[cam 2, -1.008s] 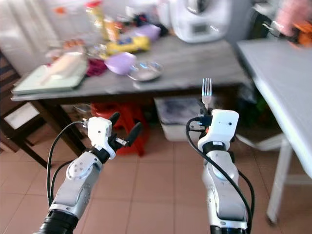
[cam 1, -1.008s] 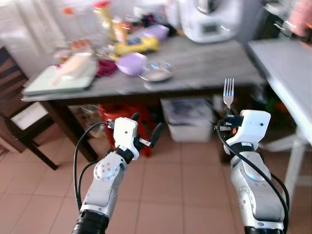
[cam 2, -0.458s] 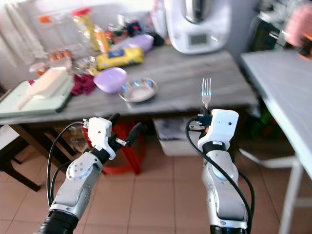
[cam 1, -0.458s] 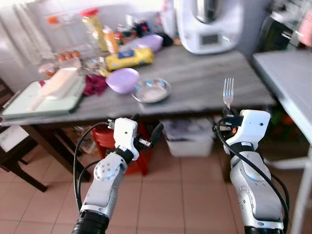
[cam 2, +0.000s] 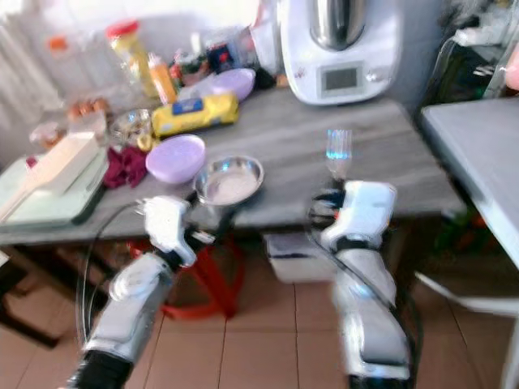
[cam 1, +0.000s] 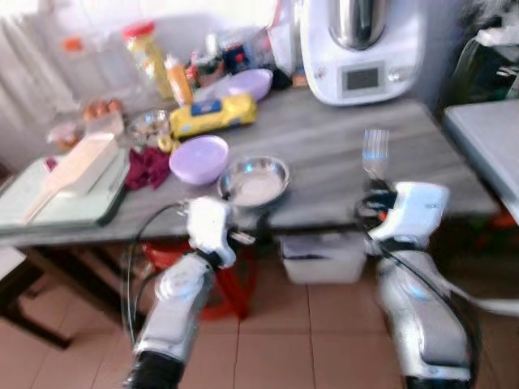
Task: Setting the table
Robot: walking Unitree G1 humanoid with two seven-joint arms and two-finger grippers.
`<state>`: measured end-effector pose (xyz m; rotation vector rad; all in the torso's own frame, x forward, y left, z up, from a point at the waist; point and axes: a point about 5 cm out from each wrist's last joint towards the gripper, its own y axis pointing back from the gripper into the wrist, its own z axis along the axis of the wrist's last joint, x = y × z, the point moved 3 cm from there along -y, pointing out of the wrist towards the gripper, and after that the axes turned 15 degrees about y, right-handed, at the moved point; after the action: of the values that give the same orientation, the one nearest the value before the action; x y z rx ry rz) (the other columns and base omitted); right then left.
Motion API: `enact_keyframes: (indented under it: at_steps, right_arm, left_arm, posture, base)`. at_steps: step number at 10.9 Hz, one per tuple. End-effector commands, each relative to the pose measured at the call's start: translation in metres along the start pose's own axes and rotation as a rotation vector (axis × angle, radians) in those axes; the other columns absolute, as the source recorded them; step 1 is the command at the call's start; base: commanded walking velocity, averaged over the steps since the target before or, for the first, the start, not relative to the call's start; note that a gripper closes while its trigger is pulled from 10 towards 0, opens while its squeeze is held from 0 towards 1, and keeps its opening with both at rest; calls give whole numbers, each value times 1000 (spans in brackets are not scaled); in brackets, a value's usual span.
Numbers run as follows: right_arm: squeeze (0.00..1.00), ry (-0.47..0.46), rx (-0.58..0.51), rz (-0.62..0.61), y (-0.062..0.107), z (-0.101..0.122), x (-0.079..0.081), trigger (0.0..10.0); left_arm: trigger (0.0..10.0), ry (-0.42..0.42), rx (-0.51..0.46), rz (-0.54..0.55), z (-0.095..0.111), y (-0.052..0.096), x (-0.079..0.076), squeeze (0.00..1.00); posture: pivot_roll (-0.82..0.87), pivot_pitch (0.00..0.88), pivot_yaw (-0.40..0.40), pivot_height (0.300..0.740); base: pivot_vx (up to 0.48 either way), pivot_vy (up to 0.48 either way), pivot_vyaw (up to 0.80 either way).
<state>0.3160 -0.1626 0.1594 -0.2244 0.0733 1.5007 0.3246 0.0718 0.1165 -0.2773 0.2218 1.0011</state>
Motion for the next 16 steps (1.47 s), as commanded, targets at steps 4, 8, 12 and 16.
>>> enact_keyframes:
  at_steps: [4, 8, 12, 16]
  right_arm:
    - [0, -28, -19, 42, -1, 5, 14, 10000]
    - [0, -28, -5, 37, 4, 1, 13, 10000]
    - [0, -28, 62, 20, 5, -10, 9, 10000]
    - [0, -11, 199, 30, -1, -34, -1, 10000]
  left_arm:
    - [10000, -72, -12, 49, 8, 12, 17, 0]
    - [10000, -117, 8, 95, 12, 46, 35, 0]
    - [10000, -95, 82, 13, 6, 67, 32, 0]
    - [10000, -60, 145, -76, -2, 75, 26, 0]
  posture:
    - [-145, 23, 154, 740]
    - [-137, 29, 158, 740]
    - [-129, 49, 156, 740]
    - [-123, 69, 156, 740]
  base:
    - [229, 0, 0]
    - [0, 0, 0]
    - [0, 0, 0]
    - [0, 0, 0]
